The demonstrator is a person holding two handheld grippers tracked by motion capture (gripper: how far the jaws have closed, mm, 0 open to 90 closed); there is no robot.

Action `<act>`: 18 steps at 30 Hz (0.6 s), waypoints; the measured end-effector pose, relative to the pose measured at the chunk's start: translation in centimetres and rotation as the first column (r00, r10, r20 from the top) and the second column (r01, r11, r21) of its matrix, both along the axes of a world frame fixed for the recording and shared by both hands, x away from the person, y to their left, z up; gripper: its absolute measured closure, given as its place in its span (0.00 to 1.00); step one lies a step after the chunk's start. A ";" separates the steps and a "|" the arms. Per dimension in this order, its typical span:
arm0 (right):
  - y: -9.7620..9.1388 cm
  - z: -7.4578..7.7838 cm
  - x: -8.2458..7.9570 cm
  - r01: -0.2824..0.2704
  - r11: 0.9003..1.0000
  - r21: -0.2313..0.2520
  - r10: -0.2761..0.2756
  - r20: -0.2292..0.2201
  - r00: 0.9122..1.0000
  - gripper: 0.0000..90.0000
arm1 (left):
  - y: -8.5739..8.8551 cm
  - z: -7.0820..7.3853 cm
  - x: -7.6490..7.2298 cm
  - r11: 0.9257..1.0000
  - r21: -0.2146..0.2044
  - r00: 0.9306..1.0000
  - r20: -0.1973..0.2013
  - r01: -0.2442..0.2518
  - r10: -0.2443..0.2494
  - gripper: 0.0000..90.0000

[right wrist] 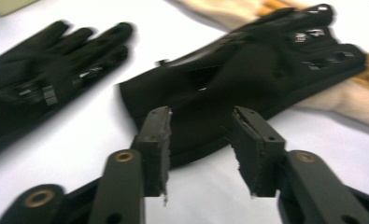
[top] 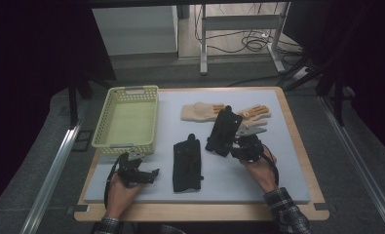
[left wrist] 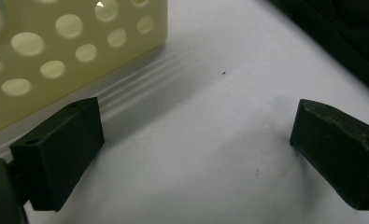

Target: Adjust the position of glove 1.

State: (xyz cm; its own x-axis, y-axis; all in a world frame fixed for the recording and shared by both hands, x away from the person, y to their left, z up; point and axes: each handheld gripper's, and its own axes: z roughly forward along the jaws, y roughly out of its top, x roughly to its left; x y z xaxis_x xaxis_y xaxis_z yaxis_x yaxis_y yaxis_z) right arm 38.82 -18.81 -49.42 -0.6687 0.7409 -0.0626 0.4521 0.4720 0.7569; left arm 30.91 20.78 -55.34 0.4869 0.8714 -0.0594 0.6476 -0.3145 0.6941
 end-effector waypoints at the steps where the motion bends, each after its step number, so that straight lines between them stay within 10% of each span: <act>1: -0.2 -0.1 0.6 0.019 1.000 0.002 -0.019 0.001 1.000 0.65 | 0.0 0.0 0.0 1.000 0.000 1.000 0.000 0.000 0.000 0.03; 13: -0.2 -2.2 4.5 0.130 0.991 0.017 -0.128 -0.072 0.989 0.44 | 0.0 0.0 0.0 1.000 0.000 1.000 0.000 0.000 0.000 0.03; 18: 0.3 -3.0 4.8 0.129 0.991 0.027 -0.126 -0.096 0.987 0.59 | 0.0 0.0 0.0 1.000 0.000 1.000 0.001 0.000 0.000 0.03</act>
